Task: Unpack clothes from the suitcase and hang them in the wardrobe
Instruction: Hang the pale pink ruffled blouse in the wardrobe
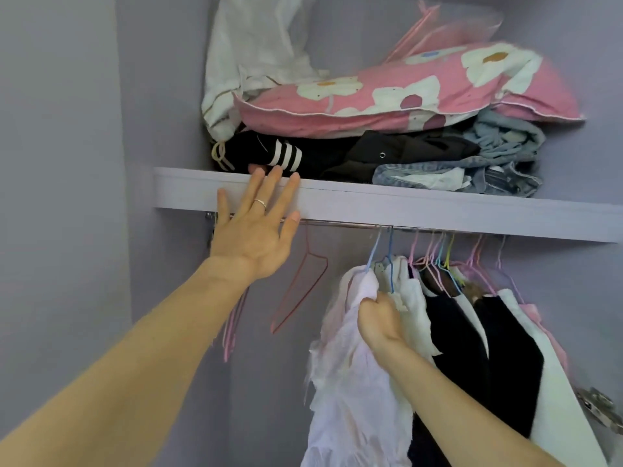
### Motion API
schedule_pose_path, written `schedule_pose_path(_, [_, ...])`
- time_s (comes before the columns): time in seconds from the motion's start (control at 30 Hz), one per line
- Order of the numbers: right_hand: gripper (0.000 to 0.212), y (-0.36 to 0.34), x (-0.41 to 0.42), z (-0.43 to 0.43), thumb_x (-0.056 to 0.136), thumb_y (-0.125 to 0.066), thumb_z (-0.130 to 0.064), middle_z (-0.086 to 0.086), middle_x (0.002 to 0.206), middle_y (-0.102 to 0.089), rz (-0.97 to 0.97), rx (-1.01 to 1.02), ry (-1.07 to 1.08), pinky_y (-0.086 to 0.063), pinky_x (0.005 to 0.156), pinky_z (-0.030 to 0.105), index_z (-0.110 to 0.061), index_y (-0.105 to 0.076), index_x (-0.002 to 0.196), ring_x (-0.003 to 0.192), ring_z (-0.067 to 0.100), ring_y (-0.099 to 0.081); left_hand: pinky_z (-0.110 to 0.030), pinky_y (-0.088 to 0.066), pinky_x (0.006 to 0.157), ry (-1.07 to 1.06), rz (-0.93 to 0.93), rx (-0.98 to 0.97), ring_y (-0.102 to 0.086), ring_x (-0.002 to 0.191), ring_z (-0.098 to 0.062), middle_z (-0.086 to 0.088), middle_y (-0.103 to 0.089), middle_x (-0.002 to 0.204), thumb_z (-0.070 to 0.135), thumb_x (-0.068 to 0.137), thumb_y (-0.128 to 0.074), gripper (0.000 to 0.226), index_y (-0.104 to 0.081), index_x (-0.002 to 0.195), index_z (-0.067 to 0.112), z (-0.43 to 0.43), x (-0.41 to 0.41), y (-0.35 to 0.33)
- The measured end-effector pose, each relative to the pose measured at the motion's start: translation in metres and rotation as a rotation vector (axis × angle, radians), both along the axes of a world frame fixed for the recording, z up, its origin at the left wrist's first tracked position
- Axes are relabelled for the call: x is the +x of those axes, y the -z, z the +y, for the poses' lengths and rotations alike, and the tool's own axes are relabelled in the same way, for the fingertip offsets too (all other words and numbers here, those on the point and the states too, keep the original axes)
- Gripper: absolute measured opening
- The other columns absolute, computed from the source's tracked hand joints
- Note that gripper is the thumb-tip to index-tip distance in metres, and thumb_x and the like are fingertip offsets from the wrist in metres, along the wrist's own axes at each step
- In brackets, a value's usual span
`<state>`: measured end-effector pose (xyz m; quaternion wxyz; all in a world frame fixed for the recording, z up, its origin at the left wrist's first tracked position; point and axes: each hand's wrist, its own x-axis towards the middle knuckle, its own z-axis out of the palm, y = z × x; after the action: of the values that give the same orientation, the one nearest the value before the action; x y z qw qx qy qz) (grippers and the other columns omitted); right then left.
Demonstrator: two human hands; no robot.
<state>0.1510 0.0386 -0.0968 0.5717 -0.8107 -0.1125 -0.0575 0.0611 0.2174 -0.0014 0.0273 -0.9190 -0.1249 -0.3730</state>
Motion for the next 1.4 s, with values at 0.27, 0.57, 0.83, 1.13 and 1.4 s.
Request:
schedule_pose_path(0.27, [0.051,-0.015,0.077,0.035,0.094,-0.036,-0.006,0.018,0.134,-0.051,-0.11,-0.194,0.124,-0.044,0.081,0.037,-0.003,-0.04,0.144,0.109,0.036,-0.056,-0.059,0.018,0.116,0.05,-0.208,0.049,0.033,0.145,-0.009,0.016,0.032,0.159,0.046,0.105,-0.007,0.055,0.024,0.15,0.044,0.02,0.031,0.024])
schedule_pose_path(0.57, [0.045,-0.003,0.12,0.06,0.094,-0.042,-0.014,0.02,0.135,-0.052,-0.046,-0.487,0.185,-0.048,0.091,0.037,0.0,-0.043,0.136,0.118,0.037,-0.054,-0.062,0.016,0.115,0.043,-0.356,0.089,0.028,0.147,-0.012,0.012,0.025,0.162,0.043,0.105,-0.011,0.056,0.021,0.152,0.042,0.034,0.053,0.034])
schedule_pose_path(0.83, [0.045,-0.009,0.092,0.036,0.092,-0.049,-0.021,0.014,0.115,-0.057,0.057,-0.68,0.071,-0.043,0.071,0.029,-0.003,-0.04,0.133,0.098,0.029,-0.057,-0.065,0.009,0.115,0.033,-0.317,0.025,0.023,0.149,-0.013,0.01,0.02,0.164,0.04,0.107,-0.014,0.056,0.015,0.155,0.04,0.033,0.052,0.043])
schedule_pose_path(1.13, [0.05,-0.084,-0.008,-0.057,0.096,-0.051,-0.029,0.009,0.138,-0.052,0.096,-0.869,-0.18,-0.048,0.099,0.033,-0.015,-0.042,0.143,0.121,0.027,-0.054,-0.061,-0.008,0.12,-0.085,0.176,-0.177,0.025,0.149,-0.019,0.005,0.038,0.157,0.045,0.105,-0.016,0.063,0.027,0.151,0.037,-0.003,-0.003,-0.001])
schedule_pose_path(1.4, [0.034,-0.098,-0.133,-0.179,0.099,-0.048,-0.036,-0.004,0.128,-0.059,-0.118,-0.743,-0.144,-0.046,0.094,0.03,-0.03,-0.056,0.131,0.118,0.019,-0.054,-0.056,0.004,0.12,0.209,0.561,-0.203,0.01,0.153,-0.018,0.005,0.004,0.167,0.05,0.104,-0.023,0.059,0.006,0.155,0.044,-0.126,-0.086,-0.002])
